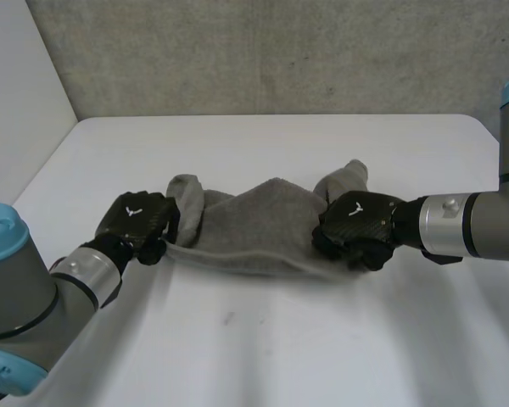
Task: Fold the towel.
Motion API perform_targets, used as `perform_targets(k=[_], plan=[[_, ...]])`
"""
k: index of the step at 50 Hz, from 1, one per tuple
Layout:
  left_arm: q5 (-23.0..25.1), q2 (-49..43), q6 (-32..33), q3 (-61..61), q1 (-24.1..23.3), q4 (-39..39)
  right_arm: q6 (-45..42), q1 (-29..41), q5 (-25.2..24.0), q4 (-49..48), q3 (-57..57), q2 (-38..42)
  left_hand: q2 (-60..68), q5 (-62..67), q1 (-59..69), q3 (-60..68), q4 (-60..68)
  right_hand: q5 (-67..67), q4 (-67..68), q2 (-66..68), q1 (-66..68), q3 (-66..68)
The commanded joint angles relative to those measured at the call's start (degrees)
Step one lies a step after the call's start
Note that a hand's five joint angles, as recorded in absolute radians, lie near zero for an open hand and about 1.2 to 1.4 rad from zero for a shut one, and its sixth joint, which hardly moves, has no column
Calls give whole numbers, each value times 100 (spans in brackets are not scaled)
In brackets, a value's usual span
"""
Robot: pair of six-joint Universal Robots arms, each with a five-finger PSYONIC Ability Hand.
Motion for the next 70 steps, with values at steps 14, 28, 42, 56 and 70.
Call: perform_targets(k=[14,28,42,56,70], plan=[[-102,795,-477,694,-397,-363,4156,-613,255,-3690,2404,-1474,1020,1081,1132,1027,1023,-4320,-4385,-4329,-4259,-4393],[-462,1112,-706,2153,-1144,-1506,5011,-1282,422,-4569,4717,-2398,1020,1081,1132,1027,1023,-4320,-4385,-4329,-4259,-4393],[-770,1068,-750,2462,-1514,-1560,7234,-387,799,-6450,4973,-2417,1020,1081,1132,1027,1023,-4320,-4385,-4329,-4259,-4393],[-832,1139,-1093,2436,-1373,-1525,7147,150,2285,-7383,4402,-1150,1020,1081,1132,1027,1023,-3387,-3451,-3395,-3326,-3460],[-1078,1183,-1146,2190,-626,-1472,6013,-218,2830,-7384,4402,-1396,1020,1081,1132,1027,1023,-2108,-2173,-2117,-2048,-2181]])
